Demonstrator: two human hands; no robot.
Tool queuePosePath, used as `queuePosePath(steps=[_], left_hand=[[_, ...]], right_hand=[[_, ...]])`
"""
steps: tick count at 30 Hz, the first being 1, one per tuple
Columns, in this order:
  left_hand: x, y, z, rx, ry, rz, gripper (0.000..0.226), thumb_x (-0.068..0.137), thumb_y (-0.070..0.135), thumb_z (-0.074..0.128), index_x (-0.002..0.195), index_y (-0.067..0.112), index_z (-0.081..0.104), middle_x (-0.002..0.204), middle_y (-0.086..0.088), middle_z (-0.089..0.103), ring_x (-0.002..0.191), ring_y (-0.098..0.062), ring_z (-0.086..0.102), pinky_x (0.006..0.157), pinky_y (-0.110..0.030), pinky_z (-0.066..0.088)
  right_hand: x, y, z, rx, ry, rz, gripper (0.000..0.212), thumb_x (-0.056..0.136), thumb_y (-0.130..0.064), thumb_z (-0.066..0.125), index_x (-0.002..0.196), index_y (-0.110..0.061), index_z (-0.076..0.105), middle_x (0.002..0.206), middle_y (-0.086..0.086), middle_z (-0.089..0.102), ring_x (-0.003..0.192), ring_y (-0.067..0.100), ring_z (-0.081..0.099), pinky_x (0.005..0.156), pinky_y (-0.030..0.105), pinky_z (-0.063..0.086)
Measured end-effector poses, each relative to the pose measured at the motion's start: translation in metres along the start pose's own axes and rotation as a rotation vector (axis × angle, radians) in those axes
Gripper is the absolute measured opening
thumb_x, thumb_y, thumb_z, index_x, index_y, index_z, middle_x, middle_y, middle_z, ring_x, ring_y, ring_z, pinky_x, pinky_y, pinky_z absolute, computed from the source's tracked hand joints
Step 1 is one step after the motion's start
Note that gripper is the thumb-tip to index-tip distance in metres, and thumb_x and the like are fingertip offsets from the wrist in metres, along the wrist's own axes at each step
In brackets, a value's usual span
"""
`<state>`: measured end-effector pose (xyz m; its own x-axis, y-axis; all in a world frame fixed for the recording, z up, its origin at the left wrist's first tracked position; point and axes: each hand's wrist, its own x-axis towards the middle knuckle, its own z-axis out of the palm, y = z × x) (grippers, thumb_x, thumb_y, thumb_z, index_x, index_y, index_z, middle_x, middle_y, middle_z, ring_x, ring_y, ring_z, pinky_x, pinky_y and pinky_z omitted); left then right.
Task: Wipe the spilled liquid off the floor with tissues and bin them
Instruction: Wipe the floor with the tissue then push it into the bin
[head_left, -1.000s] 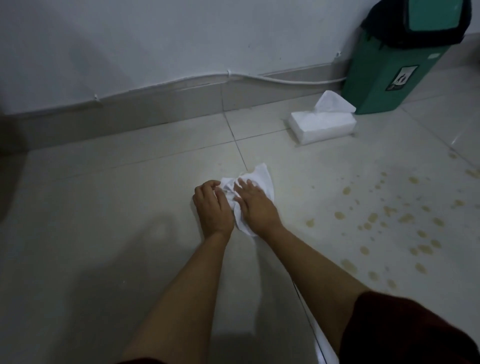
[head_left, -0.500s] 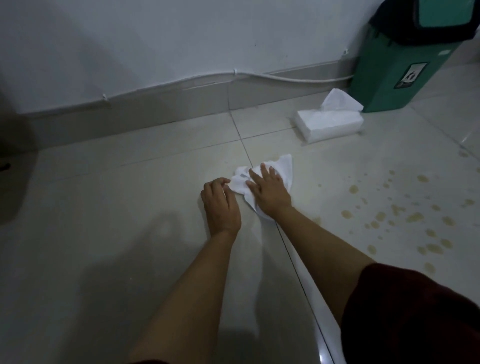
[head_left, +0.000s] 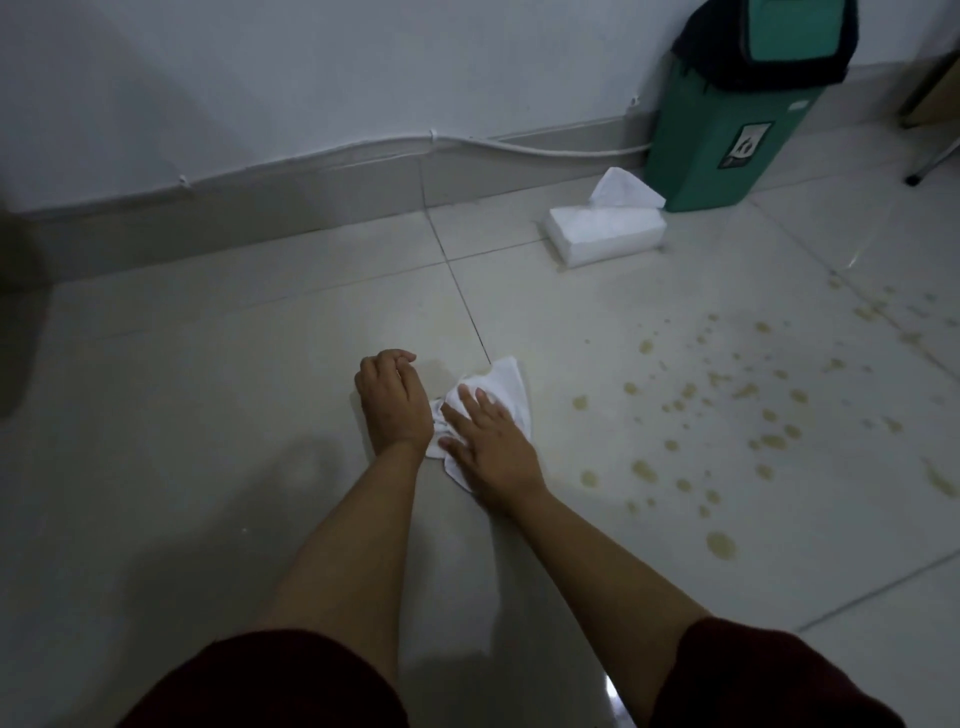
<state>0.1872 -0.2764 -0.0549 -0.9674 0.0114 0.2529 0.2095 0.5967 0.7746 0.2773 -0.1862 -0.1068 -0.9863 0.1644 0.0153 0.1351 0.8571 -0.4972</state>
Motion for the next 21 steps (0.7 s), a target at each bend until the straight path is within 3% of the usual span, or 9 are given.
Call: queuePosePath(steps=[6, 10, 15, 21], left_hand=[[-0.031, 0.008, -0.008, -0.004, -0.055, -0.022, 0.024, 0.095, 0.002, 0.039, 0.099, 0.0, 0.063, 0.108, -0.021, 0.057, 0.105, -0.033, 0.05, 0.087, -0.029, 0.034], [-0.05, 0.014, -0.014, -0.027, -0.127, -0.005, 0.024, 0.095, 0.004, 0.04, 0.096, 0.001, 0.064, 0.105, -0.02, 0.058, 0.103, -0.033, 0.051, 0.085, -0.029, 0.034], [-0.072, 0.004, -0.024, -0.017, -0.222, -0.013, 0.024, 0.095, 0.005, 0.04, 0.092, 0.001, 0.064, 0.1, -0.02, 0.06, 0.1, -0.032, 0.052, 0.085, -0.034, 0.038], [-0.104, -0.007, -0.034, -0.009, -0.298, -0.059, 0.026, 0.093, 0.006, 0.04, 0.088, 0.002, 0.065, 0.096, -0.017, 0.06, 0.097, -0.031, 0.054, 0.084, -0.035, 0.041]], right_hand=[[-0.056, -0.004, -0.004, -0.046, -0.03, -0.043, 0.048, 0.104, -0.033, 0.03, 0.15, -0.024, 0.025, 0.16, 0.001, 0.011, 0.149, 0.017, 0.005, 0.122, 0.029, -0.001], [-0.08, 0.0, -0.015, -0.051, -0.062, -0.061, 0.048, 0.104, -0.03, 0.033, 0.15, -0.021, 0.026, 0.16, 0.003, 0.011, 0.149, 0.017, 0.006, 0.12, 0.024, -0.004], [-0.106, -0.018, -0.007, -0.002, -0.056, 0.002, 0.048, 0.104, -0.03, 0.03, 0.151, -0.022, 0.024, 0.16, 0.003, 0.011, 0.15, 0.019, 0.004, 0.122, 0.03, -0.002], [-0.158, -0.043, 0.001, 0.036, -0.058, -0.078, 0.048, 0.104, -0.031, 0.033, 0.15, -0.021, 0.026, 0.16, 0.002, 0.012, 0.149, 0.016, 0.005, 0.12, 0.024, -0.006]])
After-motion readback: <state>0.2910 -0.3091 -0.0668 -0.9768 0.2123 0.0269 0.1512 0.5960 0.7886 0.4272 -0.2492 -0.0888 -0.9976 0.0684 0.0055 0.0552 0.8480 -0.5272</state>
